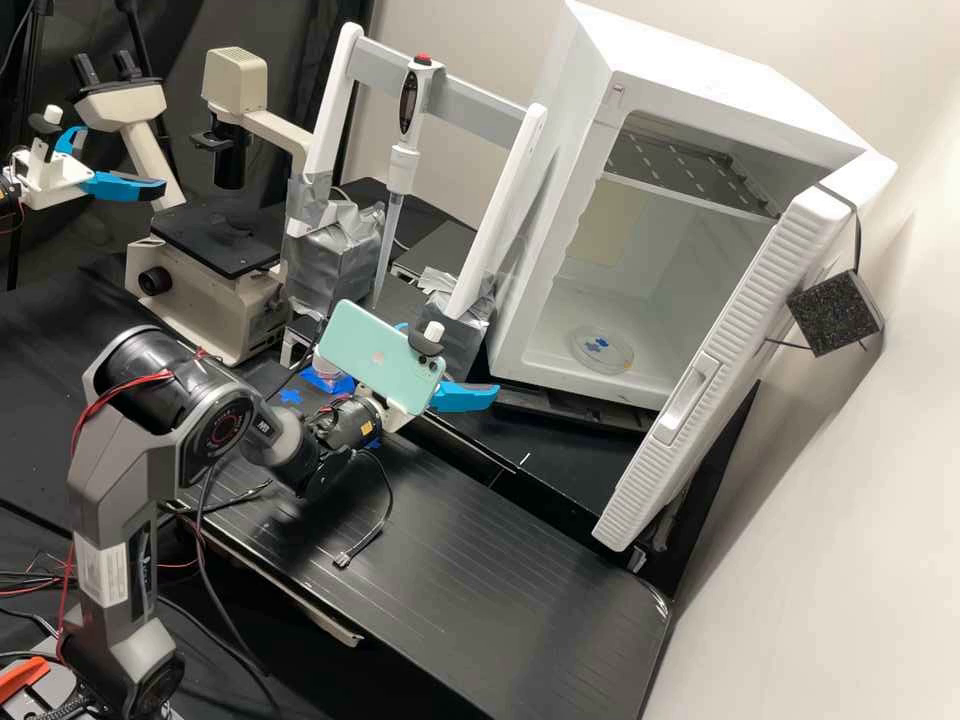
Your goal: Move the petri dish to the microscope
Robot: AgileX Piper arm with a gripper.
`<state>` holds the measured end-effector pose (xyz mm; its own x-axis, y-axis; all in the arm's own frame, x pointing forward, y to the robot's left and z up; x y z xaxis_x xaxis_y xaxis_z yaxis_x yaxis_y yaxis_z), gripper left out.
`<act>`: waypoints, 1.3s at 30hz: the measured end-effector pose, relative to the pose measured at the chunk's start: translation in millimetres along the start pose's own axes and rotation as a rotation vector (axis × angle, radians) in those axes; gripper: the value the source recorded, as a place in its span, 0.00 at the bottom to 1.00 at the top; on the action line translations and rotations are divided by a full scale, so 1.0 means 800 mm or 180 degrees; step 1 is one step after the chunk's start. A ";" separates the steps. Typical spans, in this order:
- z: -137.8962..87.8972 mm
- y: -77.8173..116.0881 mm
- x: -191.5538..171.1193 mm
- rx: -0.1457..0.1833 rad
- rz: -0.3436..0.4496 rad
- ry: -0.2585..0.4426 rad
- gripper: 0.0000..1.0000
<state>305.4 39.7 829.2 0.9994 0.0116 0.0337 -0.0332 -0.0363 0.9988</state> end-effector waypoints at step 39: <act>0.093 0.141 0.047 -0.0047 0.0816 0.0191 1.00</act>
<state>339.9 -38.5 940.4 0.9557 0.0630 0.2874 -0.2860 -0.0312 0.9577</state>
